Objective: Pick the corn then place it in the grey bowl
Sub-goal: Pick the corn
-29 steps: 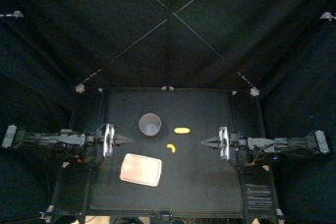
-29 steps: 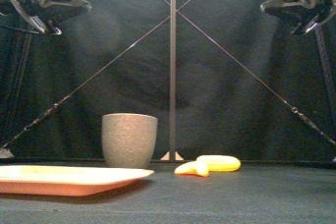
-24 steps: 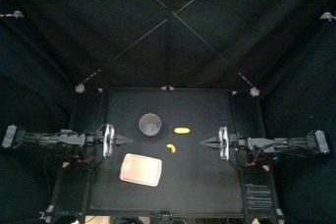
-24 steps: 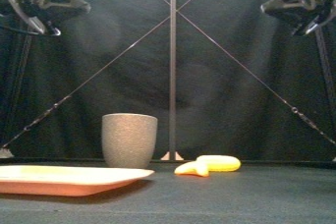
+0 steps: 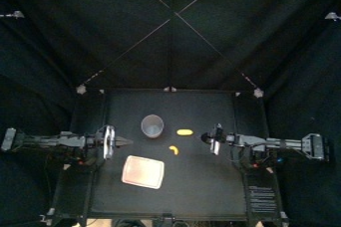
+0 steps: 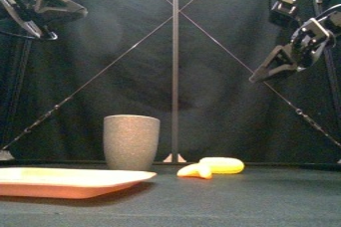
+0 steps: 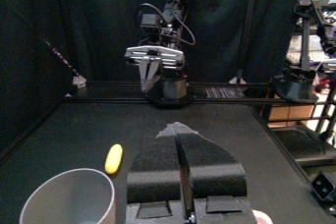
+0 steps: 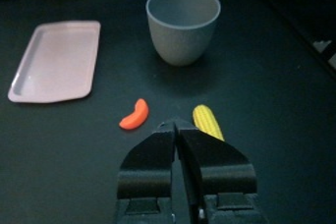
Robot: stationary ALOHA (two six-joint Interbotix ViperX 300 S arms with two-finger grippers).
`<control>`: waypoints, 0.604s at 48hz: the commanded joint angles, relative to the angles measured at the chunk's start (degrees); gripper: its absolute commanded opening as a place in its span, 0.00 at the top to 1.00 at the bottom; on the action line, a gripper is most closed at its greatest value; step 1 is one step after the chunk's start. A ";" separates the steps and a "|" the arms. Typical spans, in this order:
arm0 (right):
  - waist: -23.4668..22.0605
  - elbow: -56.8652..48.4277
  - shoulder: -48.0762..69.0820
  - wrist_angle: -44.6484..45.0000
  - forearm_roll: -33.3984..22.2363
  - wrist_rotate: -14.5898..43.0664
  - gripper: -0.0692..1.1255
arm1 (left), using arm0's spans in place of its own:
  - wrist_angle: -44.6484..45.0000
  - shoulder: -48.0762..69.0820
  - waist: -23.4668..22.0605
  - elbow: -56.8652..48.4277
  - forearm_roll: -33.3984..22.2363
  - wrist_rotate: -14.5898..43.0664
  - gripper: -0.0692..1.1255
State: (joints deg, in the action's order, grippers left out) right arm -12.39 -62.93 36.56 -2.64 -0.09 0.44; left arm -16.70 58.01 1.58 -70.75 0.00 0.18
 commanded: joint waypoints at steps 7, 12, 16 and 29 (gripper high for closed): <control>-0.26 6.77 -8.70 1.67 -2.55 -0.18 0.49 | -0.26 -0.18 0.18 0.88 0.09 0.00 0.97; -1.14 8.96 -12.92 1.67 -4.75 -0.09 0.38 | -0.26 -0.09 0.18 0.88 0.09 0.09 0.97; -1.76 10.90 -16.79 1.85 -5.80 0.00 0.29 | -0.26 -0.09 0.18 0.97 0.09 0.09 0.97; -4.22 16.70 -29.36 3.25 -7.56 -0.09 0.07 | -0.26 -0.09 1.32 0.88 -0.18 0.00 0.96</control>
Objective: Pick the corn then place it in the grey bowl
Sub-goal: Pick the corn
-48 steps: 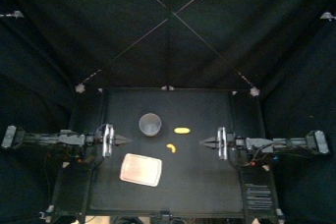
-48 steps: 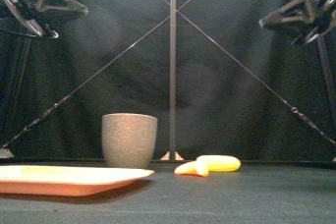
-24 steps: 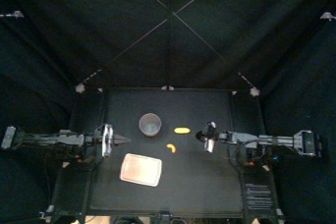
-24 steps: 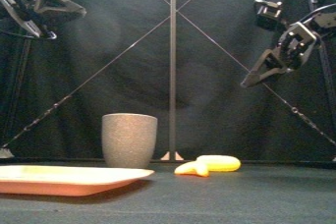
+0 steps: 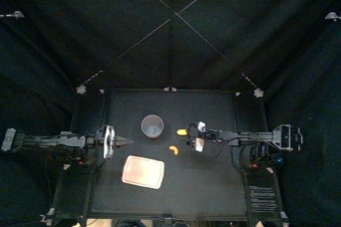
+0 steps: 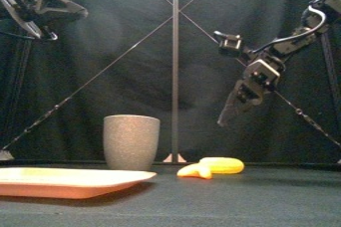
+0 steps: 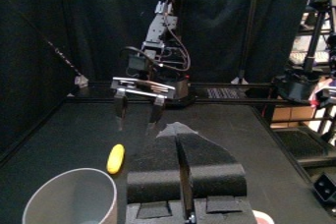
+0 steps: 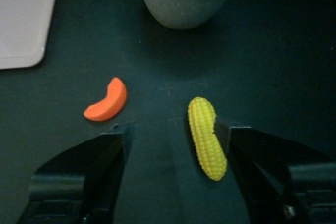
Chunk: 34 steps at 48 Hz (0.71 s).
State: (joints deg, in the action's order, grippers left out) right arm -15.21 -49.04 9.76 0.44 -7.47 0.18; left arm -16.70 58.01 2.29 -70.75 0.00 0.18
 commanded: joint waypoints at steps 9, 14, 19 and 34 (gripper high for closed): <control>-5.19 4.48 -6.68 1.49 -0.09 0.18 0.07 | -0.26 -0.09 1.05 0.70 -0.09 0.00 0.96; -6.59 4.39 -7.82 1.93 -0.09 0.09 0.07 | -0.26 -0.09 1.05 0.62 -0.18 0.00 0.96; -6.42 4.22 -8.35 1.93 -0.09 -0.09 0.07 | -0.26 -0.09 1.05 0.62 -0.09 0.00 0.96; -5.98 3.60 -9.32 1.93 -0.09 -0.18 0.07 | -0.18 -0.09 1.05 0.62 -0.09 0.00 0.96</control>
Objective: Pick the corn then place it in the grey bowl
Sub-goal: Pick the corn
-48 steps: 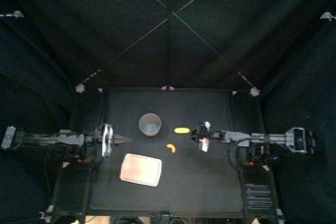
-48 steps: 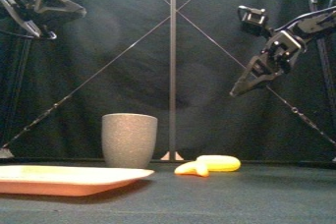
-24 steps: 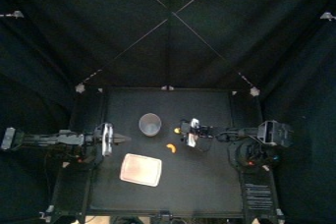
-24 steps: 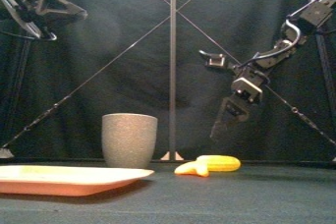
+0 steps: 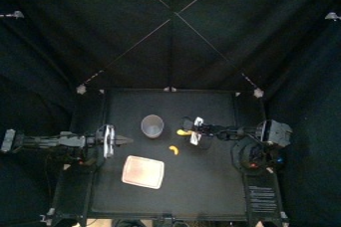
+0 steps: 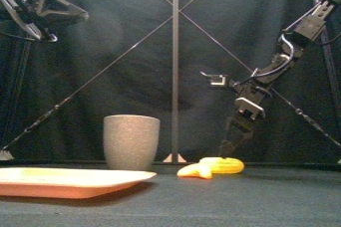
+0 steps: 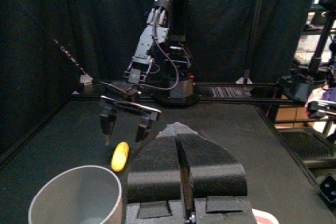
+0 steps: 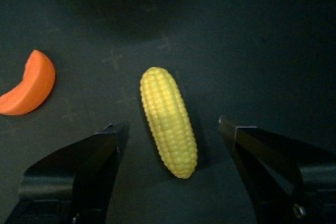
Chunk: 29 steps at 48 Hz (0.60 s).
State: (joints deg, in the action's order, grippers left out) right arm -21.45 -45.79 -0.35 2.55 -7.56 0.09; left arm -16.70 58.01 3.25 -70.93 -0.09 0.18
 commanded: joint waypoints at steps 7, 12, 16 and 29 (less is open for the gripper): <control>0.79 0.09 -0.62 -0.18 0.00 0.00 0.08 | -0.26 -0.09 0.09 0.79 0.00 0.00 0.96; 0.88 0.26 -1.93 -0.18 0.00 0.00 0.08 | -0.26 -0.09 0.09 0.79 0.00 0.00 0.96; 1.14 0.62 -2.64 -0.18 -0.09 -0.18 0.11 | -0.18 -0.09 0.09 0.79 0.00 0.00 0.96; 1.49 2.20 -3.25 -0.18 -0.70 -0.09 0.37 | -0.18 -0.09 0.09 0.79 -0.09 0.00 0.96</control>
State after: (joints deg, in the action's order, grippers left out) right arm -20.04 -45.00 -4.75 2.55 -8.00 -0.26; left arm -16.70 58.01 3.25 -70.93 -0.09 0.18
